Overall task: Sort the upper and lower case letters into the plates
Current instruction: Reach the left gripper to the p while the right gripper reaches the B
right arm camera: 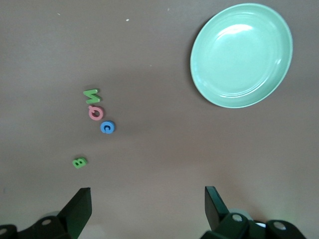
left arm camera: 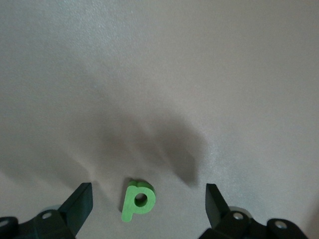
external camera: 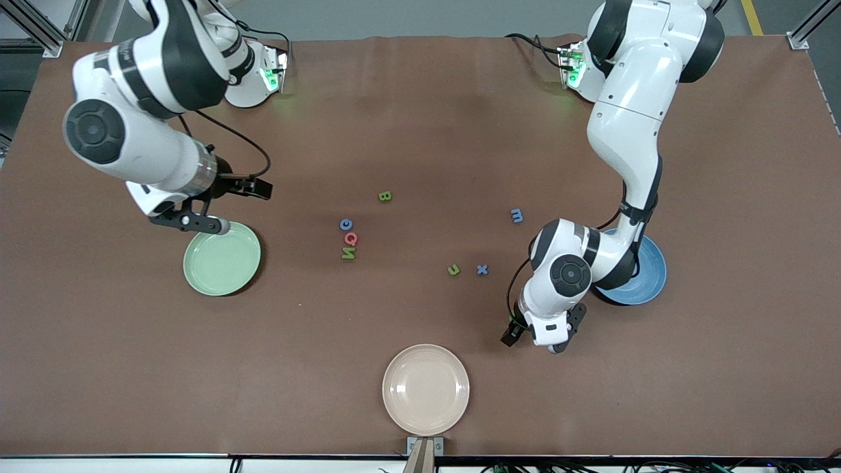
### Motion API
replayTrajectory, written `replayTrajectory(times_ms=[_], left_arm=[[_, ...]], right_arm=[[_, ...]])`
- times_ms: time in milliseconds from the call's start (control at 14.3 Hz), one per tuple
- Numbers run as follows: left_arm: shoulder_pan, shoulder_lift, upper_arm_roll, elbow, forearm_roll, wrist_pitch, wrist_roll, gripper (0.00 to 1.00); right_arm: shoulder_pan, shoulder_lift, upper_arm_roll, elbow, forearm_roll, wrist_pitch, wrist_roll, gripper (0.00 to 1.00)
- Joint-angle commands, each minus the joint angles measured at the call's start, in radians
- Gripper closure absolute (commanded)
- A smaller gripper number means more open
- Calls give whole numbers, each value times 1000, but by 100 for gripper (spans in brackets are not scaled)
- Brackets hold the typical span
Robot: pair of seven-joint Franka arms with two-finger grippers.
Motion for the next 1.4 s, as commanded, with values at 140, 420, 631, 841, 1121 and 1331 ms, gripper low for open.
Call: replayTrajectory(times_ms=[140,420,631,841,1121,1331], left_arm=[[-16,24,10,30,-7,-3,-13,18],[-16,25,10,26,-4,-3,-12,36],[-18,25,11,18,0,-3,-12,45],[-19,25,11,17,0,-3,-12,56],[-18,18,11,17,0,-6,-12,75],[-15,-10,11,17,-1,-30,-13,81]], right_arm=[[137,-45,-9,-176,4,210,190,0],[261,-26,-9,-230,4,350,304,0],[370,51,-9,-253,4,500,386,0],[406,134,-12,-252,-26,588,431,0],[409,198,-10,-253,-103,639,434,0],[458,272,-10,-253,-103,704,503,0]])
